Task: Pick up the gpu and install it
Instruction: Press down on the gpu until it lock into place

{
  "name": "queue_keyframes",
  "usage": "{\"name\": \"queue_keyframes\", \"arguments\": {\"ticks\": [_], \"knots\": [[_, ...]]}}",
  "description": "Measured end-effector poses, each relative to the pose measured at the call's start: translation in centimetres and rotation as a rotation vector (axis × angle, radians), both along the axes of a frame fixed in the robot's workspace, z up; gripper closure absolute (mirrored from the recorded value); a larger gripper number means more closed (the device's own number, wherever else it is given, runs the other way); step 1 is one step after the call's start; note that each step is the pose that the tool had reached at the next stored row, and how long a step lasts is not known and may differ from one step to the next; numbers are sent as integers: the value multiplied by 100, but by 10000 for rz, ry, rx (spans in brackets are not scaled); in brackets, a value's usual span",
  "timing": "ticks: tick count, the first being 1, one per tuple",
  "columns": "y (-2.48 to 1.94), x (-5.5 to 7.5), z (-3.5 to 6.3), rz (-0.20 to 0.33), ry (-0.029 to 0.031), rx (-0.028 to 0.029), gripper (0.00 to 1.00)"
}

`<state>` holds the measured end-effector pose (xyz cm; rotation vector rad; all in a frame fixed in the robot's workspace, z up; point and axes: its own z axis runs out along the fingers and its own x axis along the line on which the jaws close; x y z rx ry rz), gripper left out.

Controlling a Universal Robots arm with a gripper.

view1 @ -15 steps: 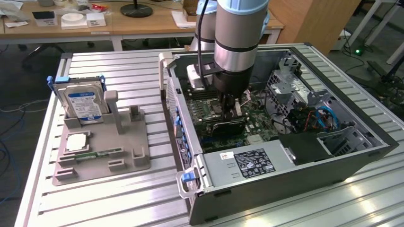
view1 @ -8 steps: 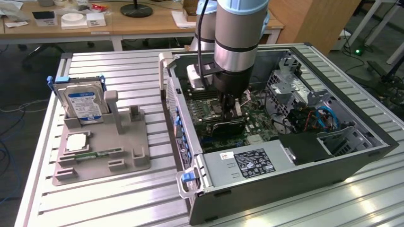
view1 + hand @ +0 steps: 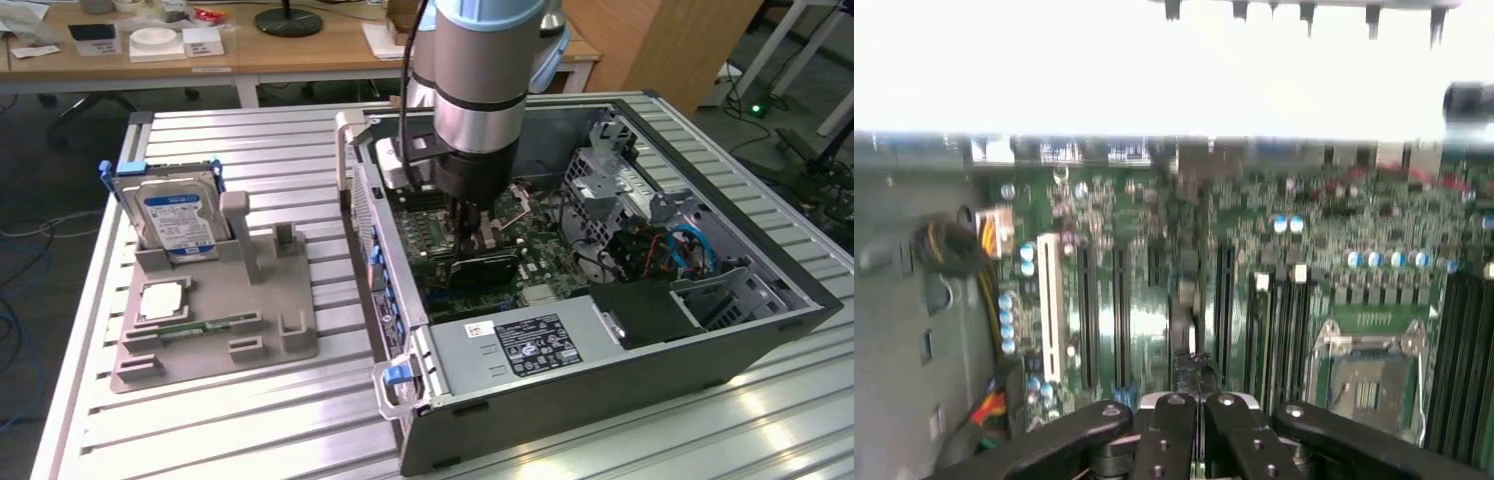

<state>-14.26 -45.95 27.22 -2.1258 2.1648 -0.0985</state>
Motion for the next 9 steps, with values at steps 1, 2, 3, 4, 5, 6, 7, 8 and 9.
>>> {"name": "queue_keyframes", "arguments": {"ticks": [1, 2, 3, 4, 5, 6, 7, 8, 9], "knots": [[0, -7, 0, 0, -1, -1, 90], [1, -8, 0, 1, -1, -1, 90], [0, -12, 1, 1, 10, -5, 90], [0, -14, 6, 3, 72, -12, 90], [0, -17, 13, 3, 158, -12, 90], [-1, -18, 26, 2, 251, -13, 90], [-1, -18, 50, 2, 309, -14, 90], [0, -18, 72, 2, 360, -13, 90], [0, -18, 92, 1, 418, -13, 90]]}}
